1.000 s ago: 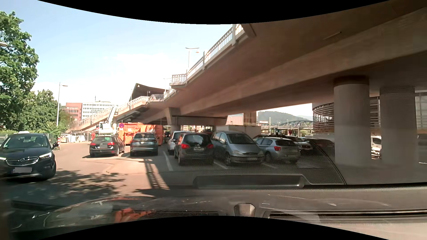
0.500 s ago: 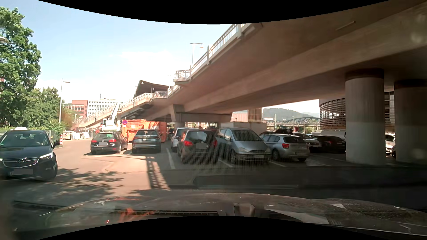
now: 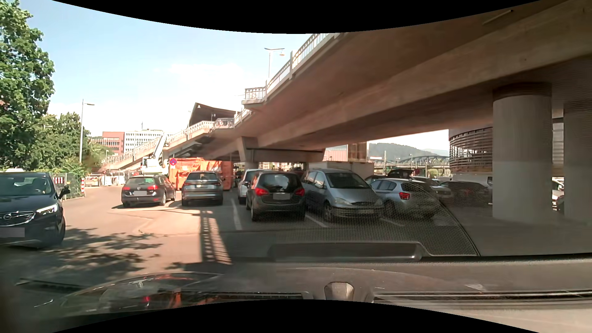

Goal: Follow the waypoints while adhering to traffic rules and regulations

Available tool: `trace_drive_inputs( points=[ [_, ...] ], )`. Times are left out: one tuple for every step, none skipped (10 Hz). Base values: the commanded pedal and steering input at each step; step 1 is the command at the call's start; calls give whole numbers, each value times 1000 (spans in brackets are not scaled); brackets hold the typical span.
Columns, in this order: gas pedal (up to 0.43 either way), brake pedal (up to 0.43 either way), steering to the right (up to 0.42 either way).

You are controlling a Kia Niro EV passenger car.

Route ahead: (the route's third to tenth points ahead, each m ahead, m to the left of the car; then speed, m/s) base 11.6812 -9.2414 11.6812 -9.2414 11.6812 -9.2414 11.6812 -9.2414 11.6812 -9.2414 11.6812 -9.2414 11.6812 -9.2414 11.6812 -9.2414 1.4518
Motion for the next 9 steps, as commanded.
trace_drive_inputs(
  points=[
    [98, 0, 25],
    [98, 0, 61],
    [79, 0, 95],
    [0, 0, 125],
    [0, 0, 153],
    [0, 0, 191],
    [0, 0, 228],
    [0, 0, 257],
    [0, 12, 281]
  ],
)
